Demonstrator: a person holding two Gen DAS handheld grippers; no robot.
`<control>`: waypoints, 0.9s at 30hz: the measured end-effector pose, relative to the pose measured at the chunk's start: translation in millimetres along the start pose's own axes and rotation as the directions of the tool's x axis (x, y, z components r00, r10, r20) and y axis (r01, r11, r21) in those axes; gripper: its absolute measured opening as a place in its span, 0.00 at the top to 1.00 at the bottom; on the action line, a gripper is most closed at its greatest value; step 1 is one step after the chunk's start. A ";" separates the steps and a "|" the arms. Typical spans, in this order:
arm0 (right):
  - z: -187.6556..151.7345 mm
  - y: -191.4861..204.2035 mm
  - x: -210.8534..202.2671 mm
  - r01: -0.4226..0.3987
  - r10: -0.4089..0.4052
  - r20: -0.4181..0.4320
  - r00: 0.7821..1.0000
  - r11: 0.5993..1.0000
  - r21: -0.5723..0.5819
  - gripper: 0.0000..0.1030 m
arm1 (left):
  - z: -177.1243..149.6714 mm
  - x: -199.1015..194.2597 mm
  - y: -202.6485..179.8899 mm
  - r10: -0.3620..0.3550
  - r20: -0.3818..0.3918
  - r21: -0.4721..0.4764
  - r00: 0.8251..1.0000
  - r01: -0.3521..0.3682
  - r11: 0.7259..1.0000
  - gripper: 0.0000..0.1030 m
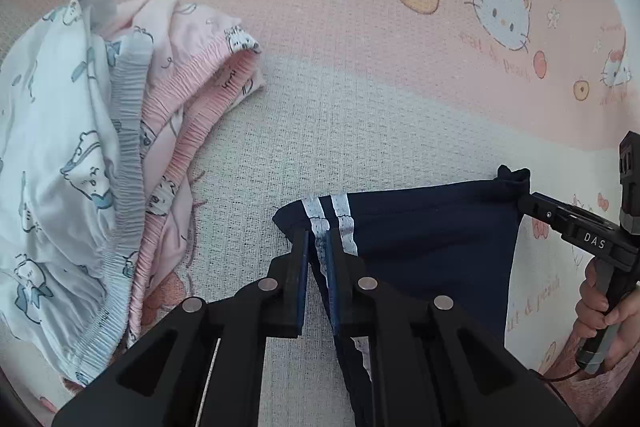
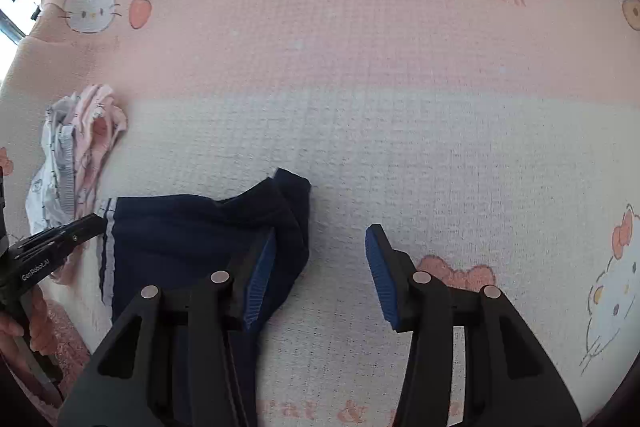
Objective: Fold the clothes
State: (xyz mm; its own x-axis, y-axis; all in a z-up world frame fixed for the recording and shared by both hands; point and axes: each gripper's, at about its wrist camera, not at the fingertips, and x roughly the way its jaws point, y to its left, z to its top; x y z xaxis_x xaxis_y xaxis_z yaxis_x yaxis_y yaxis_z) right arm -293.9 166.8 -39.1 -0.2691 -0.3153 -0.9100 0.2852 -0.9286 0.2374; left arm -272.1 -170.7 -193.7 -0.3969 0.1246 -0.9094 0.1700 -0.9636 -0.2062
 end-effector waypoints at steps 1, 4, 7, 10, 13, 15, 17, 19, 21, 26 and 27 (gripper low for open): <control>1.3 2.2 1.9 0.001 -0.001 -0.003 1.000 1.000 -0.013 0.54 | -0.6 -2.1 -2.1 -0.007 0.010 0.005 1.000 0.007 1.000 0.90; 5.4 7.7 13.9 0.028 -0.030 -0.030 0.999 0.999 -0.045 0.54 | -0.2 9.1 -8.4 0.014 -0.021 0.036 1.000 -0.013 0.999 0.90; 8.7 3.9 22.4 0.074 -0.075 -0.045 0.996 0.997 -0.030 0.54 | -1.5 20.7 1.0 0.095 -0.072 0.003 0.993 -0.095 0.995 0.88; 5.9 -6.9 15.5 -0.003 0.004 -0.038 0.999 0.999 0.038 0.53 | -1.4 16.8 23.4 -0.015 -0.080 -0.139 0.997 0.004 0.990 0.85; -1.7 -4.5 22.3 -0.084 0.083 -0.087 0.993 0.997 0.002 0.49 | -0.6 20.2 26.8 -0.115 -0.090 -0.175 0.989 0.098 0.980 0.84; -5.3 6.9 25.8 -0.044 0.037 -0.076 0.996 0.996 -0.082 0.45 | -1.0 25.6 18.8 -0.084 -0.102 -0.143 0.991 0.069 0.987 0.84; -6.3 14.4 27.1 -0.004 -0.003 -0.063 0.998 0.993 -0.114 0.48 | -0.3 28.3 7.2 -0.036 -0.095 -0.086 0.995 0.027 0.996 0.84; -6.0 14.0 24.8 0.029 -0.034 -0.046 0.998 0.994 -0.107 0.65 | 0.4 28.6 -3.7 -0.021 -0.088 -0.038 0.996 0.018 0.999 0.86; -8.1 5.1 16.0 0.061 -0.063 -0.023 0.998 0.995 -0.076 0.74 | 2.0 26.5 -11.9 -0.024 -0.085 -0.003 0.996 0.024 1.000 0.88; -17.9 -27.0 -15.2 0.174 -0.173 0.045 0.984 0.985 -0.009 0.74 | 12.5 16.0 -35.1 -0.071 -0.060 0.095 0.996 0.077 0.992 0.90; -17.9 -36.7 -21.5 0.169 -0.169 0.050 0.984 0.986 0.012 0.74 | 16.1 17.1 -41.4 -0.066 -0.059 0.121 0.996 0.072 0.990 0.90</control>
State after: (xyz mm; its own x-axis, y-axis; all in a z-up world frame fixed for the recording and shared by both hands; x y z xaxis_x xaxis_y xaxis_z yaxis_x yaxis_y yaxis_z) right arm -282.1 211.2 -34.3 -0.3592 -0.1633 -0.9189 0.2243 -0.9708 0.0848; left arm -300.4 -132.4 -194.9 -0.3533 0.2014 -0.9136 0.0306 -0.9735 -0.2264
